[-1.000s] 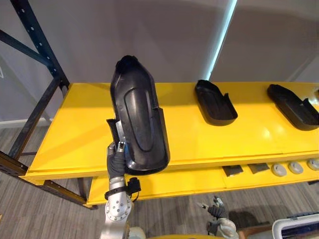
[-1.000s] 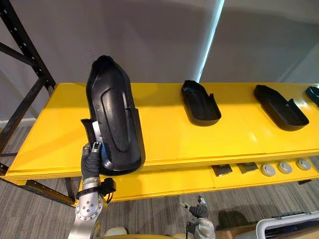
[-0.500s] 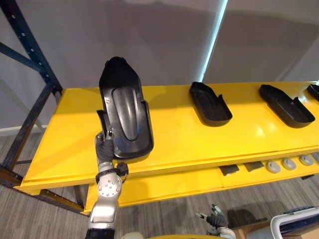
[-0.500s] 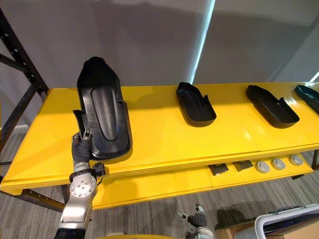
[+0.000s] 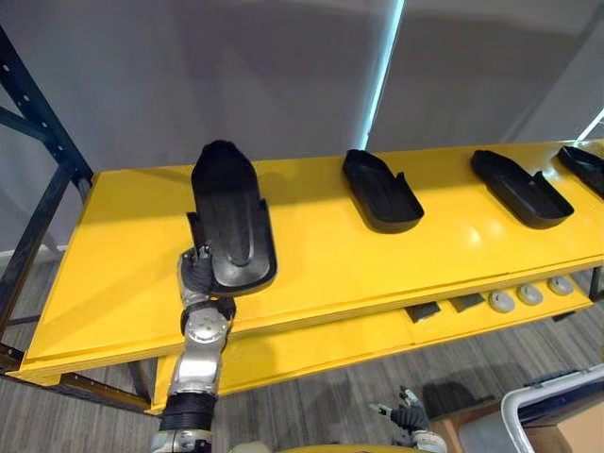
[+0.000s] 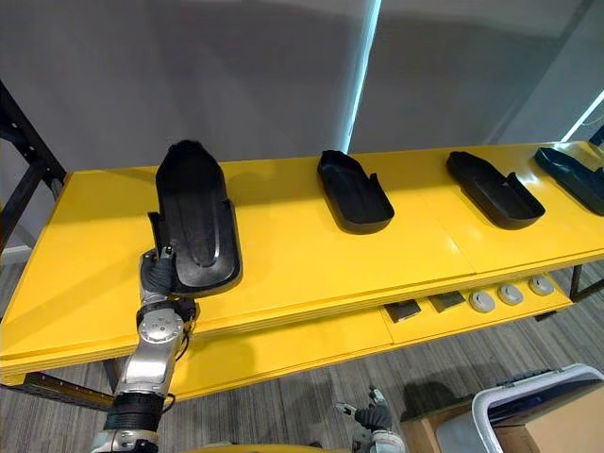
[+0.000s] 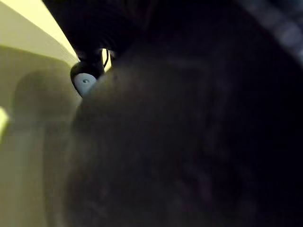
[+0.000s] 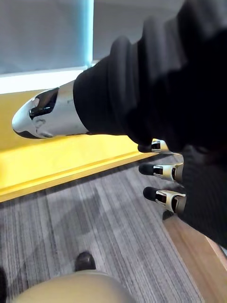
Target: Walk over and take plastic housings, then place them on the shelf
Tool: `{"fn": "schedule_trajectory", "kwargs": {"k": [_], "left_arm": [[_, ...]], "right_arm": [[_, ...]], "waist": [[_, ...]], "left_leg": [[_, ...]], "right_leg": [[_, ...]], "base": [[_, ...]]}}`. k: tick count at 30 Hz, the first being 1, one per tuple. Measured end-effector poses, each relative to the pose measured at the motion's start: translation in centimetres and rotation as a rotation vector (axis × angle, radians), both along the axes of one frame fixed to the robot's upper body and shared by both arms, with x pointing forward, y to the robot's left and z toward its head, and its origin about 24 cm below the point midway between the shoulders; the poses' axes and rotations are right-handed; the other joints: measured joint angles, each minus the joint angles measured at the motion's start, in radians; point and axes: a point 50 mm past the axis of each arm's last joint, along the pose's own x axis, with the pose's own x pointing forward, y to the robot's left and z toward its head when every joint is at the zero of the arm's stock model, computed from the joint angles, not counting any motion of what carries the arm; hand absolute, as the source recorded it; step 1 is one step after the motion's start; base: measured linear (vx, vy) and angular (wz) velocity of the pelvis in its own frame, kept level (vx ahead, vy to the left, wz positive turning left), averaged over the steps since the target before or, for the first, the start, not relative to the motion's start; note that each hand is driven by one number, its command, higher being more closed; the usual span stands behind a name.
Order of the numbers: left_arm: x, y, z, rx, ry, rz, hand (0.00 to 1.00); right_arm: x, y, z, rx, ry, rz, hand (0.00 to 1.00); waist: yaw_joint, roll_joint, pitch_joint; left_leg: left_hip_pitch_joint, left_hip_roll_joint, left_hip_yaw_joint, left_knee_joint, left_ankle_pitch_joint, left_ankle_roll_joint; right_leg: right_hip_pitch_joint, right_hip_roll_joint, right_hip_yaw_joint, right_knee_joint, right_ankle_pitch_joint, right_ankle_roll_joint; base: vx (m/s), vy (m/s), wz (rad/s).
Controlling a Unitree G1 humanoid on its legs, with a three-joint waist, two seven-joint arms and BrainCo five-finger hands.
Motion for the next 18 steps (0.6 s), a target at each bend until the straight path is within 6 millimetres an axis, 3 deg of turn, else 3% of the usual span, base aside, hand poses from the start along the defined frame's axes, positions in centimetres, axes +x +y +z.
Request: {"fn": "schedule_trajectory", "kwargs": {"k": [5,12,18], "left_arm": [[0.7,1.8,0.2,0.016,0.027,0.065,0.00],[0.5,2.2,0.0,0.010,0.041,0.091,0.00],[0.5,2.8,0.4,-0.001,0.017,0.132,0.00]], "right_arm": [[0.0,0.0,0.0,0.012,-0.002,0.010,0.00],[0.0,0.0,0.0,0.014,-0.001,0.008,0.00],[-0.2,0.2,-0.1,0.021,0.004,0.005,0.00]], "waist": [[0.001,-0.002,-0.001],[-0.007,-0.003,-0.003],[-0.011,-0.012,-0.010]], "left_leg": [[-0.001,-0.007,0.004,-0.056,0.045,0.001],[0.042,-0.038,-0.003,-0.191,0.139,-0.002],[0.052,-0.045,-0.002,-0.243,0.172,-0.001]], "right_leg": [[-0.009,-0.008,0.007,-0.035,0.035,0.004],[-0.029,-0.020,0.004,-0.054,0.043,0.025],[-0.028,-0.023,0.011,-0.068,0.052,0.039]], "base": [[-0.11,-0.019,-0.03],[-0.09,-0.009,0.04],[-0.01,0.000,0.01]]}}
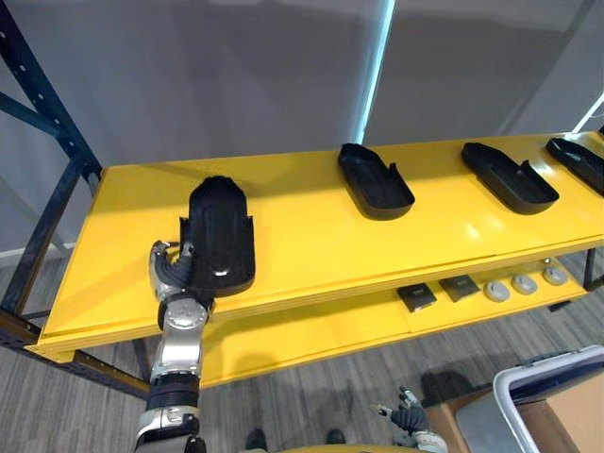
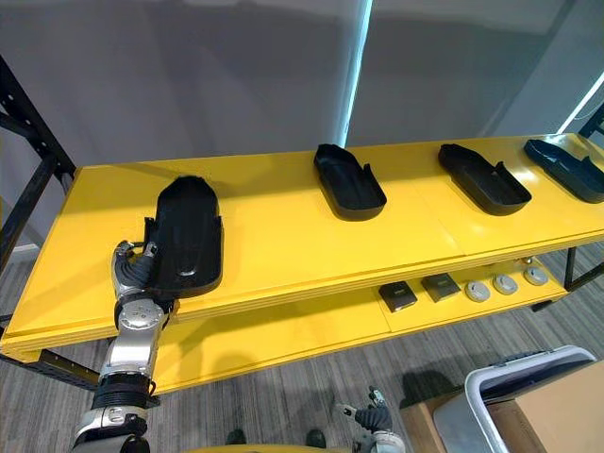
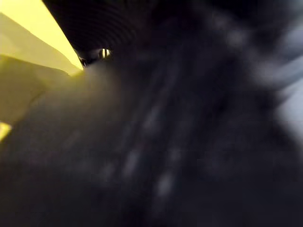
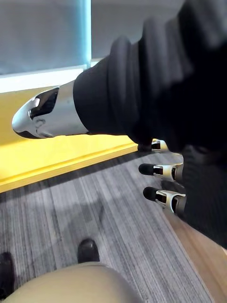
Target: Walk over and take plastic housings, then place them on the shelf
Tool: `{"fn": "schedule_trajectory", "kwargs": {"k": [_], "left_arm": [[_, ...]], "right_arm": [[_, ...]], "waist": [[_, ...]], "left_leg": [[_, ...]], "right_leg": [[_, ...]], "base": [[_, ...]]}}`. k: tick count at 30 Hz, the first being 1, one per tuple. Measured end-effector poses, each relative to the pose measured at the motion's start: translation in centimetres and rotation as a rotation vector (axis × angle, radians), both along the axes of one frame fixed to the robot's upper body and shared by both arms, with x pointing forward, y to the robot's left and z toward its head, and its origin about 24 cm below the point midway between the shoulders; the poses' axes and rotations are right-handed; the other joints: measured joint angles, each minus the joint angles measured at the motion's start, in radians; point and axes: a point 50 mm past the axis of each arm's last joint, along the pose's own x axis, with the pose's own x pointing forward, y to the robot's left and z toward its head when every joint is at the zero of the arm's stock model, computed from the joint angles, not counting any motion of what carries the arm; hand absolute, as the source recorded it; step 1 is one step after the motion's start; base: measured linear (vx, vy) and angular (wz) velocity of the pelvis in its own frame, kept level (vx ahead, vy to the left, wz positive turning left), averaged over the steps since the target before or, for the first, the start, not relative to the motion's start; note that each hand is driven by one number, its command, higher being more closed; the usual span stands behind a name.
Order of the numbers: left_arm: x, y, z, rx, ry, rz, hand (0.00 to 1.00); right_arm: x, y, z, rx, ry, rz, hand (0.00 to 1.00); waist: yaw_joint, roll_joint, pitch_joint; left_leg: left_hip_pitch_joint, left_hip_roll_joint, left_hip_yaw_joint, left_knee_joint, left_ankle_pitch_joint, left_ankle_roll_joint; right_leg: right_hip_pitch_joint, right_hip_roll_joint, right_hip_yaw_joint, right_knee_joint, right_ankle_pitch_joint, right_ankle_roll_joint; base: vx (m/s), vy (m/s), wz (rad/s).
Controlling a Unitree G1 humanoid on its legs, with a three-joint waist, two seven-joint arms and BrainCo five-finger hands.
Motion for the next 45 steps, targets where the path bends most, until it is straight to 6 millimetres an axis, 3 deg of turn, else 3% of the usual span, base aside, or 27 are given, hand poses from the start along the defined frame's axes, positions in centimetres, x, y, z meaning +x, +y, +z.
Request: {"fn": "schedule_trajectory", "kwargs": {"k": [6,10,14,16,20,24,25,28,33,37,45], "left_arm": [[1.8,-1.3,2.2,-0.075,-0.124,0.016,0.00],[2.0,-2.4,3.5,-0.136,-0.226,0.014,0.00],[2.1,-4.4,6.8,-0.118,-0.380,-0.053,0.00],[1.7,-5.6,8.7,-0.084,-0.470,-0.108,0.00],[-1.1,-7.9,11.4,0.009,-0.640,-0.213,0.00],[-4.0,-8.0,11.0,0.071,-0.657,-0.224,0.00],[-5.0,-7.8,10.6,0.097,-0.639,-0.223,1.00],[-6.5,-7.9,9.9,0.135,-0.609,-0.246,1.00],[-9.3,-7.7,7.6,0.172,-0.475,-0.310,1.00],[-9.6,-7.9,6.1,0.160,-0.384,-0.372,1.00],[-9.2,-8.7,2.5,0.139,-0.196,-0.487,1.00]], "right_arm": [[0.0,-0.1,0.0,-0.001,0.000,-0.003,0.00],[0.1,-0.1,0.0,-0.002,-0.003,-0.005,0.00],[-0.1,-0.2,0.0,-0.004,0.001,-0.005,0.00],[-0.1,-0.4,0.0,-0.010,0.000,-0.005,0.00],[-0.2,-0.7,0.0,-0.019,-0.002,-0.004,0.00],[-0.3,-0.8,0.0,-0.019,-0.004,-0.011,0.00],[-0.4,-0.8,0.0,-0.020,-0.005,-0.012,0.00],[-0.8,-1.0,-0.2,-0.025,0.009,-0.010,0.00],[-1.1,-1.0,-0.4,-0.024,0.020,-0.007,0.00],[-1.4,-0.9,-0.5,-0.022,0.032,-0.004,0.00],[-1.4,-0.7,-0.5,-0.020,0.033,0.015,0.00]], "waist": [[-0.003,-0.001,0.000],[-0.011,0.000,0.000],[-0.009,0.002,0.001],[-0.010,0.009,0.007],[-0.009,0.027,0.017],[-0.006,0.032,0.021],[-0.001,0.032,0.021],[0.019,0.031,0.022],[0.025,0.025,0.026],[0.045,0.021,0.030],[0.045,0.016,0.035]], "left_leg": [[-0.019,-0.003,0.000,0.043,-0.024,0.011],[-0.040,0.001,0.000,0.092,-0.056,0.016],[-0.067,0.011,-0.010,0.150,-0.091,0.015],[-0.072,0.014,-0.021,0.166,-0.103,0.015],[-0.086,0.018,-0.045,0.219,-0.139,0.014],[-0.105,0.024,-0.060,0.254,-0.150,0.010],[-0.107,0.025,-0.062,0.264,-0.154,0.013],[-0.111,0.025,-0.069,0.287,-0.169,0.015],[-0.129,0.024,-0.089,0.328,-0.197,0.018],[-0.132,0.023,-0.090,0.338,-0.201,0.022],[-0.136,0.024,-0.090,0.353,-0.209,0.020]], "right_leg": [[0.001,-0.005,0.010,0.000,0.002,0.001],[0.004,-0.006,0.015,0.001,0.003,0.000],[0.006,-0.001,0.026,0.002,0.002,0.001],[0.017,0.001,0.035,0.002,0.001,0.002],[0.037,0.003,0.036,0.004,-0.018,0.003],[0.038,0.007,0.022,0.007,-0.024,0.000],[0.041,0.008,0.019,0.009,-0.026,-0.001],[0.051,0.008,0.013,0.010,-0.031,-0.002],[0.060,0.004,-0.014,0.022,-0.047,-0.002],[0.060,0.003,-0.017,0.029,-0.053,-0.002],[0.057,0.002,-0.029,0.050,-0.065,-0.005]], "base": [[0.04,0.010,-0.02],[0.04,0.016,-0.02],[0.03,0.008,0.04],[0.02,0.012,0.16],[0.01,0.013,0.14],[0.01,-0.006,0.09],[0.02,0.003,0.05],[0.02,0.012,0.08],[0.00,0.021,0.14],[0.00,0.006,0.02],[0.00,0.002,0.03]]}}
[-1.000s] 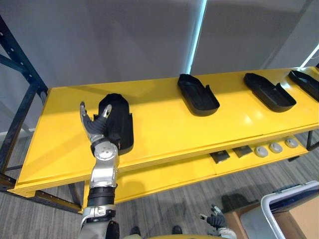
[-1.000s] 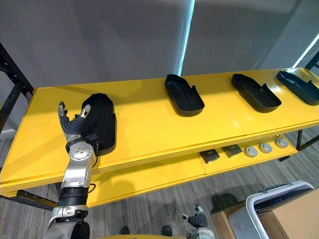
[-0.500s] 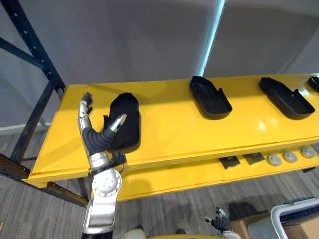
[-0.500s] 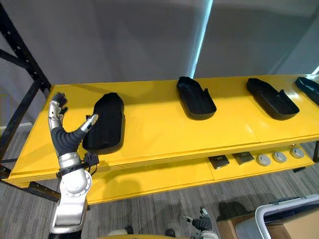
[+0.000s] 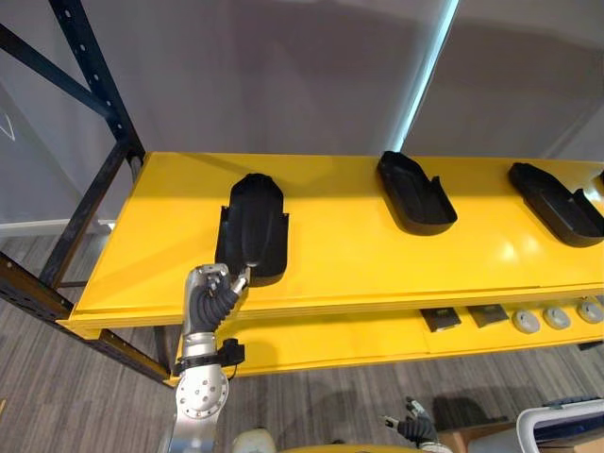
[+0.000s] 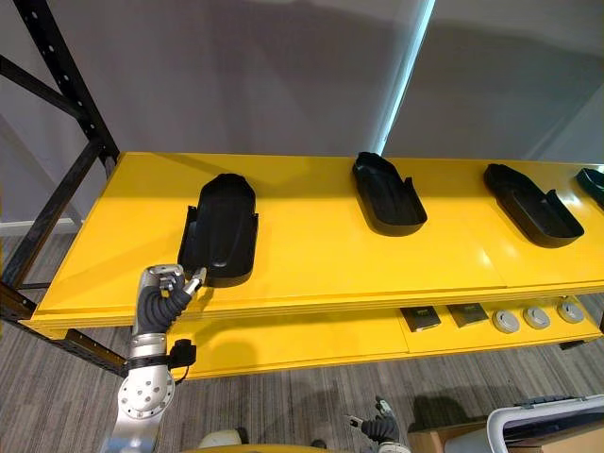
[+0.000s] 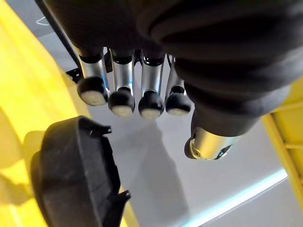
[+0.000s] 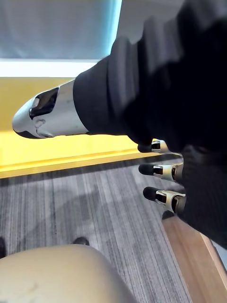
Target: Walk over and take plastic housings, then place them on the shelf
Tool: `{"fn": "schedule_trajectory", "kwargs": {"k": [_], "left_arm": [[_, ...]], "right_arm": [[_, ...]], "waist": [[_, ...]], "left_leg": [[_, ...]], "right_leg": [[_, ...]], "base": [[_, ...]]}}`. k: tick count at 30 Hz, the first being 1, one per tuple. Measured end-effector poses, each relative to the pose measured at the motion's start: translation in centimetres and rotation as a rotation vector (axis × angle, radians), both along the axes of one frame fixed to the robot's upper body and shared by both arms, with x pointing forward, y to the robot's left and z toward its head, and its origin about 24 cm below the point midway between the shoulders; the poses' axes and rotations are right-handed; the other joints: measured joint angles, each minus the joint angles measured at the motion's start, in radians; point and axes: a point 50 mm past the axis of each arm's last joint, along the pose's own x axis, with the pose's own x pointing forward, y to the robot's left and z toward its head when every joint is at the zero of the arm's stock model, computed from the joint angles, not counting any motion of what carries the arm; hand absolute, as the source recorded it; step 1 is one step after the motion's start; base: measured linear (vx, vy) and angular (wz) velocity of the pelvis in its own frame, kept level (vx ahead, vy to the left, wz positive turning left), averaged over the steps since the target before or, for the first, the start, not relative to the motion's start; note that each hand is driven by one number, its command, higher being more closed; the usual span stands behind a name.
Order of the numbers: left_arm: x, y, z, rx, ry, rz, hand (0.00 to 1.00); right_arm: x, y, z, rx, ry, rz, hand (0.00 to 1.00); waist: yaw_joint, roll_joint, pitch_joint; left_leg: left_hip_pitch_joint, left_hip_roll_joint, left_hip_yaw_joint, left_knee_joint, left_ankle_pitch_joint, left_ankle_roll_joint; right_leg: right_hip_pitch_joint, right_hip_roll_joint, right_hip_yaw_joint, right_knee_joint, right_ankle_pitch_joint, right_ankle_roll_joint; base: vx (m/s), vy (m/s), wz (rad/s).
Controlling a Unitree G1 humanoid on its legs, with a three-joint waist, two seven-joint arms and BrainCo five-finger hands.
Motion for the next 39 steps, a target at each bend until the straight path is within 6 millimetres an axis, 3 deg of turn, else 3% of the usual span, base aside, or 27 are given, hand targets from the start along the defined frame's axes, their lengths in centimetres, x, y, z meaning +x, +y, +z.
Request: {"fn": "schedule_trajectory", "kwargs": {"k": [12,20,26,39], "left_arm": [[0.5,-1.5,-3.3,0.051,0.167,-0.038,1.00],[2.9,-2.9,-2.0,0.080,0.096,-0.089,1.00],[4.4,-3.0,-2.7,0.131,0.136,-0.080,1.00],[6.2,-2.2,-3.5,0.158,0.188,-0.051,1.00]], "right_arm": [[0.0,0.0,0.1,-0.002,-0.002,0.000,0.00],[0.4,-0.1,0.4,-0.007,-0.022,0.000,0.00],[0.9,0.0,0.5,-0.007,-0.033,0.009,0.00],[1.4,0.0,0.6,0.006,-0.046,0.009,0.00]], "waist": [[-0.001,-0.008,-0.005],[-0.006,-0.010,-0.006],[-0.005,-0.009,-0.007],[-0.029,-0.006,-0.009]], "left_leg": [[0.019,0.003,0.028,-0.018,0.001,0.002],[0.027,0.002,0.035,-0.033,0.002,0.004],[0.040,-0.003,0.039,-0.060,0.011,-0.002],[0.109,-0.034,0.051,-0.239,0.116,-0.007]], "right_leg": [[-0.001,-0.001,0.016,0.001,-0.002,-0.003],[-0.001,-0.002,0.030,-0.009,-0.002,-0.003],[-0.004,-0.005,0.041,-0.015,-0.002,-0.003],[-0.022,-0.015,0.046,-0.020,0.009,-0.001]], "base": [[0.01,0.005,-0.05],[0.02,0.002,-0.04],[0.03,0.002,-0.05],[0.00,-0.007,0.00]]}}
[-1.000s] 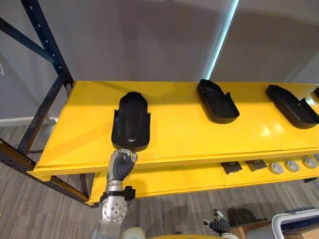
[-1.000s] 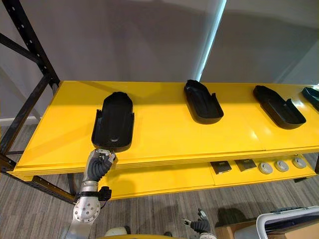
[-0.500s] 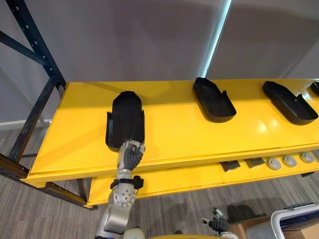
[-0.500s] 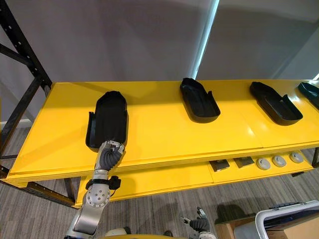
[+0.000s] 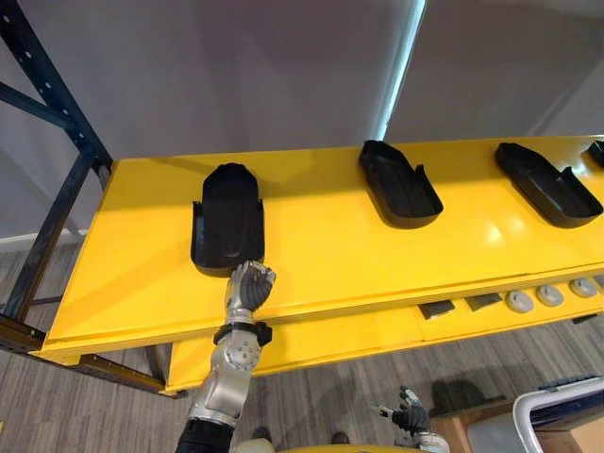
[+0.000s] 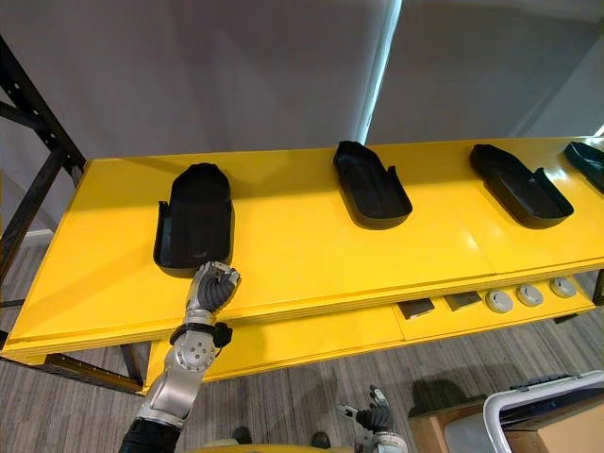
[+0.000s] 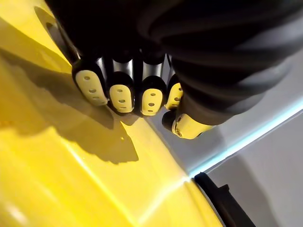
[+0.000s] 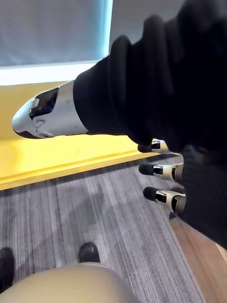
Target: Walk over and take plastic housings, then place them on the shelf
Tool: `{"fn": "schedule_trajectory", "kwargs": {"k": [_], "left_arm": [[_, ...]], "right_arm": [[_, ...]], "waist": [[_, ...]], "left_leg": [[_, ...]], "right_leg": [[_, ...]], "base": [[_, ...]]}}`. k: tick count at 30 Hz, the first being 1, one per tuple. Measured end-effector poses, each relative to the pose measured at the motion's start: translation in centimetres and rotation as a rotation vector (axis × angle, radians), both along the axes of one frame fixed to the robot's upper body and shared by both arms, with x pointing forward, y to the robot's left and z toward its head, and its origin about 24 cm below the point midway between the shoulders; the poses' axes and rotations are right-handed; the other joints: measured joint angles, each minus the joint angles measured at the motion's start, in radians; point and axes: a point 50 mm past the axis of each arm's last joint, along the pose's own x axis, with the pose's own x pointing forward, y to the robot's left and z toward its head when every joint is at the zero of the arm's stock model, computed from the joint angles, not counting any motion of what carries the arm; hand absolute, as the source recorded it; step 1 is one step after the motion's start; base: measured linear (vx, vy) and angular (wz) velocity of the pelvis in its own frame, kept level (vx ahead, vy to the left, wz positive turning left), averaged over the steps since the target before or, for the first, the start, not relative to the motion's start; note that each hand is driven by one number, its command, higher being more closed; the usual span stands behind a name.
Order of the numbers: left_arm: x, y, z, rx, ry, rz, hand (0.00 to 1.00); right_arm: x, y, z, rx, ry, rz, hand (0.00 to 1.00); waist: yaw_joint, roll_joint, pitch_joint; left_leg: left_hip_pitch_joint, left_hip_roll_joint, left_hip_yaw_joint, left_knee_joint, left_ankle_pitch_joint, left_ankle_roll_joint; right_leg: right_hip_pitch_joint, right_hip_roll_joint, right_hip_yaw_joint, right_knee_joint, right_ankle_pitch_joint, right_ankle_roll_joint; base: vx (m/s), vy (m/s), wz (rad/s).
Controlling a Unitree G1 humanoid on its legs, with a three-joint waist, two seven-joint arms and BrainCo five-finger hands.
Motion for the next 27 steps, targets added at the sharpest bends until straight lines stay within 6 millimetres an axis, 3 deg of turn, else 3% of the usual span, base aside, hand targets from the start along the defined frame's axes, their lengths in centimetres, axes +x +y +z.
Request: {"fn": "schedule_trajectory", "kwargs": {"k": [10,27], "left_arm": [[0.9,0.4,-0.2,0.027,0.008,-0.001,1.00],[2.9,2.6,0.3,0.094,0.005,0.043,1.00]], "right_arm": [[-0.2,-0.1,-0.2,0.001,0.021,0.002,0.00],[0.1,0.0,-0.6,-0.001,0.048,0.037,0.00]], "waist": [[-0.004,0.001,-0.002],[-0.029,-0.003,-0.003]], "left_leg": [[0.064,-0.023,-0.004,-0.174,0.107,0.006],[0.064,-0.046,-0.022,-0.181,0.109,0.010]], "right_leg": [[-0.002,-0.004,-0.005,-0.032,0.027,0.004],[0.022,-0.020,-0.015,-0.075,0.037,0.016]], "base": [[-0.05,0.000,0.03],[0.00,0.004,0.02]]}}
